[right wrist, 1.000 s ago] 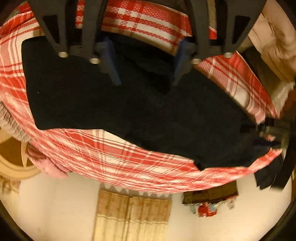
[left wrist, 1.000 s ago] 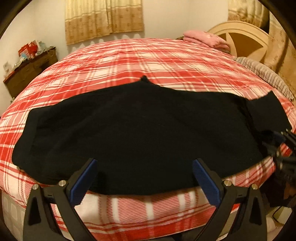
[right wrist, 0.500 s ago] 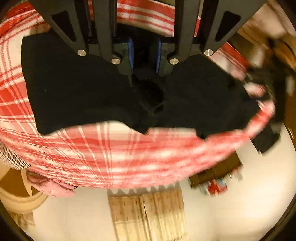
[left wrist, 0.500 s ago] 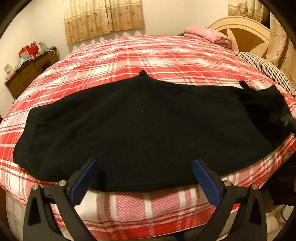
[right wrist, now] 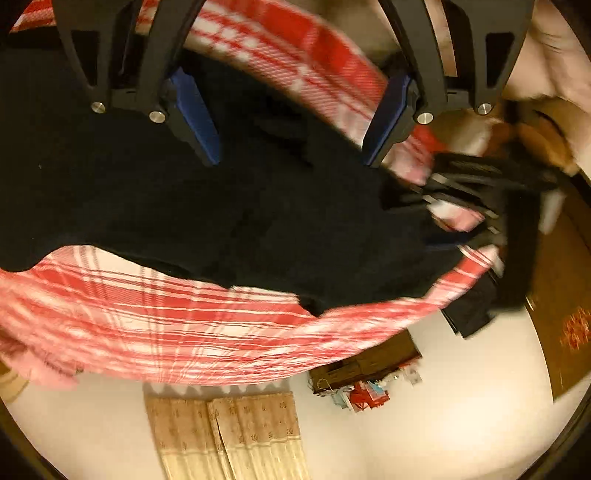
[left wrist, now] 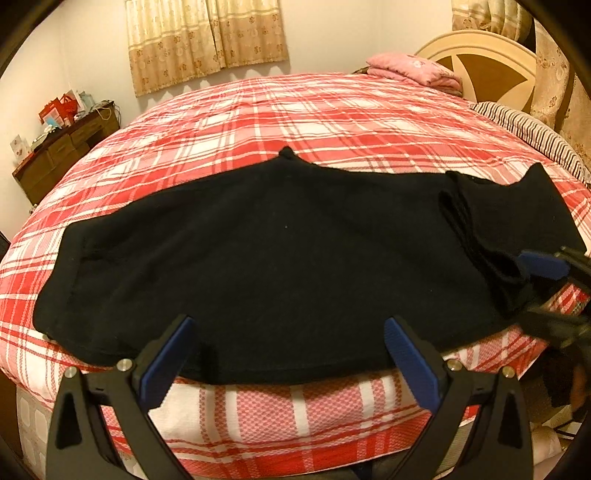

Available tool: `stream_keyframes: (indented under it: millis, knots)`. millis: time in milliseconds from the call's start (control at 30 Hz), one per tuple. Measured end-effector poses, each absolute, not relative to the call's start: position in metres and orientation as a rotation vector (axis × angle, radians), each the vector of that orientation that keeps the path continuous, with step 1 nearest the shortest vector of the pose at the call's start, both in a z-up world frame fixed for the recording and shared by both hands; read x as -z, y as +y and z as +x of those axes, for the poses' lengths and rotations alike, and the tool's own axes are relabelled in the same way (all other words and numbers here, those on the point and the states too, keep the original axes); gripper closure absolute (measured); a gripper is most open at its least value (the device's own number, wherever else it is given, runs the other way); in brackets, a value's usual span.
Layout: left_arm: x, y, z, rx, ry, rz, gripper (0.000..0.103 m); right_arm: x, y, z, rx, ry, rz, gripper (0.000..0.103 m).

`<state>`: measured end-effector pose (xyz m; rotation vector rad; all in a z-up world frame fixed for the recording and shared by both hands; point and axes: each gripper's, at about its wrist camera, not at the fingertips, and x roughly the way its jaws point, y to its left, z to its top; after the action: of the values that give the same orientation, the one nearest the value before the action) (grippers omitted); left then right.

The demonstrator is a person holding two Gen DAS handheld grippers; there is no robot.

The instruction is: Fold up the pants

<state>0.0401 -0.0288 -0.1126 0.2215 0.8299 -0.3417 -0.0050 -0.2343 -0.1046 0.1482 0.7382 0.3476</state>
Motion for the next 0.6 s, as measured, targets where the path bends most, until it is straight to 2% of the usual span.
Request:
stream_keyframes:
  millis: [167, 200, 233, 267, 300, 333, 533, 600]
  knots:
    - [0.097, -0.030, 0.031, 0.355, 0.750, 0.224, 0.000, 0.063, -0.275, -0.033, -0.243, 0.602, 0.186, 0.023]
    - [0.092, -0.032, 0.029, 0.369, 0.726, 0.224, 0.000, 0.056, -0.287, -0.035, -0.187, 0.593, 0.180, 0.026]
    - [0.083, -0.037, 0.024, 0.390, 0.687, 0.229, 0.000, 0.051, -0.301, -0.036, -0.121, 0.587, 0.169, 0.044]
    - [0.076, -0.042, 0.021, 0.406, 0.660, 0.234, 0.000, 0.048, -0.312, -0.036, -0.066, 0.588, 0.165, 0.058]
    - [0.071, -0.048, 0.019, 0.425, 0.638, 0.240, 0.000, 0.047, -0.324, -0.036, -0.009, 0.591, 0.173, 0.083]
    - [0.065, -0.056, 0.016, 0.455, 0.616, 0.250, 0.000, 0.047, -0.335, -0.036, 0.032, 0.592, 0.196, 0.089]
    - [0.054, -0.125, 0.020, 0.604, 0.596, 0.291, 0.000, 0.049, -0.342, -0.013, 0.065, 0.596, 0.204, 0.089]
    - [0.059, -0.150, 0.024, 0.635, 0.604, 0.284, 0.000, 0.062, -0.345, 0.008, 0.081, 0.652, 0.184, 0.089]
